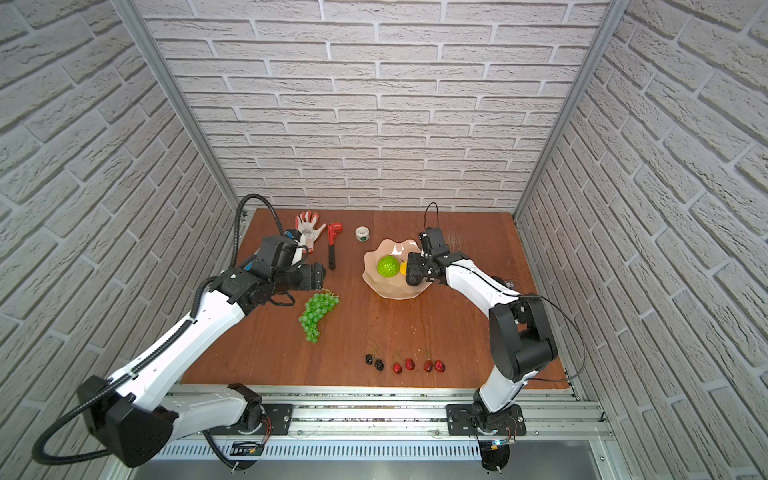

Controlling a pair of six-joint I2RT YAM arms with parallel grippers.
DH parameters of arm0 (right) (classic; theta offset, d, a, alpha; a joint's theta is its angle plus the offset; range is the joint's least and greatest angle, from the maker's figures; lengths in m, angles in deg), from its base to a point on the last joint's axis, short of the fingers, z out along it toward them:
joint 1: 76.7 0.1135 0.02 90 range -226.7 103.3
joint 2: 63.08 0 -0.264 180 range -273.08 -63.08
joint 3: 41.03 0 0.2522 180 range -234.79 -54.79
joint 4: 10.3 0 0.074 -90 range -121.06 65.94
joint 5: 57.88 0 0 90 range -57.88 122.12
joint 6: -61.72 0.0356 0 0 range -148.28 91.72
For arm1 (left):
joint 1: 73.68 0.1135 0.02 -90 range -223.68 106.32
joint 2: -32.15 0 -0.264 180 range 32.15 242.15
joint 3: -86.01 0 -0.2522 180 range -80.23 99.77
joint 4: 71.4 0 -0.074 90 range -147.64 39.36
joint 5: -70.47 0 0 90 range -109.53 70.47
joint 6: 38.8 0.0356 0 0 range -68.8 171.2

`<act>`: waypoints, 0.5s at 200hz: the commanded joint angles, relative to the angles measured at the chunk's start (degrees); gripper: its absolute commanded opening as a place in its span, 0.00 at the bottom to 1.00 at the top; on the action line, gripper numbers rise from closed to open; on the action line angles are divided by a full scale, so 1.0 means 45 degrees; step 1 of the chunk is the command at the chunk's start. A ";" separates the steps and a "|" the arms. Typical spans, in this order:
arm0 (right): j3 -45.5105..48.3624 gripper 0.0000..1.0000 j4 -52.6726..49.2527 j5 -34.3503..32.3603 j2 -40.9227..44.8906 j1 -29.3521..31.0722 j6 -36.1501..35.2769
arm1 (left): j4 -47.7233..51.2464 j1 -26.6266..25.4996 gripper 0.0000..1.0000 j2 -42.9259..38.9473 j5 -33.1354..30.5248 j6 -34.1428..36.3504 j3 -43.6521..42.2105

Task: Place and organize the fake fruits in the fruit bowl
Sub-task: 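Lower the avocado into the bowl beside the pear and open the right gripper, then lower the left gripper onto the green grapes while the right gripper lifts away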

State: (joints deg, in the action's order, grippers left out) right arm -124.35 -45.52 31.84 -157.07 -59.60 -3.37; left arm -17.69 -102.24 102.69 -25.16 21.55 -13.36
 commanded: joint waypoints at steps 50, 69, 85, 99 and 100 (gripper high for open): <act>0.0368 0.64 0.0135 0.1084 0.2025 0.0665 -0.0689 | 0.1623 0.0121 0.67 0.2448 0.1055 0.0495 0.0871; 0.0901 0.64 0.0593 0.1190 0.2469 0.0985 -0.0556 | 0.1736 0.0216 0.61 0.3357 0.1110 0.0344 0.1201; 0.1312 0.64 0.0832 0.1058 0.2701 0.1174 -0.0535 | 0.1827 0.0290 0.60 0.4089 0.1036 0.0162 0.1447; 0.1558 0.64 0.0918 0.1057 0.2724 0.1180 -0.0562 | 0.1806 0.0467 0.55 0.4501 0.0954 -0.0224 0.1551; 0.1564 0.64 0.0919 0.1067 0.2714 0.1180 -0.0568 | 0.1787 0.0477 0.55 0.4520 0.0956 -0.0255 0.1539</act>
State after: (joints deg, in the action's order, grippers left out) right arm -119.52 -44.20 36.22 -145.69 -54.79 -5.99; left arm -11.11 -101.30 120.70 -20.55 22.43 -8.11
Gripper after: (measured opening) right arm 0.638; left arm 0.574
